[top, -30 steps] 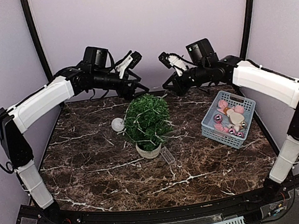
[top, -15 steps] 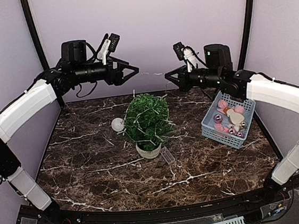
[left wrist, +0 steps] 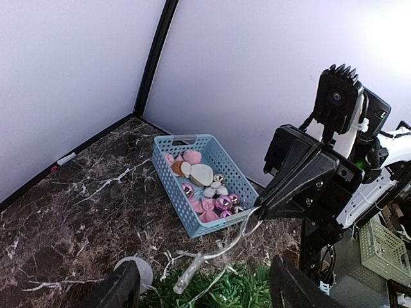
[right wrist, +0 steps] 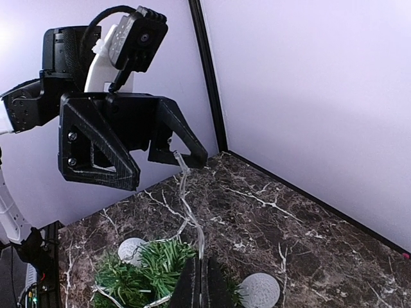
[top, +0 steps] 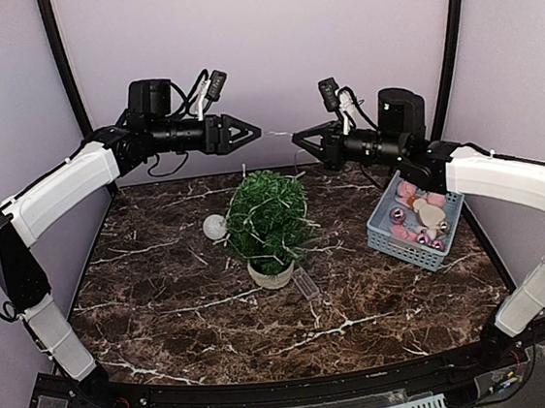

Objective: Decorate the small christmas tree
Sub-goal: Wrap the side of the string light in the gap of the branches.

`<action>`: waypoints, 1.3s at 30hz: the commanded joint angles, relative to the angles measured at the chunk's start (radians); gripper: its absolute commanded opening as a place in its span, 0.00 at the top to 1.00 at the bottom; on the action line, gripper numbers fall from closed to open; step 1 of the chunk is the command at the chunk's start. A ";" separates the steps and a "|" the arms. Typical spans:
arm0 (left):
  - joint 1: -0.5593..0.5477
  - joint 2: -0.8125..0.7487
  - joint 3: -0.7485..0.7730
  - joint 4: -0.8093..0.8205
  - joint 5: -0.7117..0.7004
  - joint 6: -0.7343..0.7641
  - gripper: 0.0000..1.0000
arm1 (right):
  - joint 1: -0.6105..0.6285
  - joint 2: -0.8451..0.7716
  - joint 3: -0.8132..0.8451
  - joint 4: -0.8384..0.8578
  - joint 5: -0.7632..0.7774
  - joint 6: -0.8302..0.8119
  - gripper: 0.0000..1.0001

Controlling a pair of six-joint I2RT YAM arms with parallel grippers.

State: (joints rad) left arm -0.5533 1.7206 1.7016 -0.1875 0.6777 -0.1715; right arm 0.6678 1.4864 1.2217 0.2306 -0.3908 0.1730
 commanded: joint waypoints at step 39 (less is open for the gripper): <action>-0.021 0.011 0.032 0.087 0.204 -0.074 0.82 | -0.004 0.012 0.002 0.115 -0.110 0.054 1.00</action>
State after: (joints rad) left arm -0.5678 1.7355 1.7069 -0.1043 0.8730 -0.2646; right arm 0.6678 1.4895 1.2041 0.3069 -0.4946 0.2199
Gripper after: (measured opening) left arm 0.196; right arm 0.009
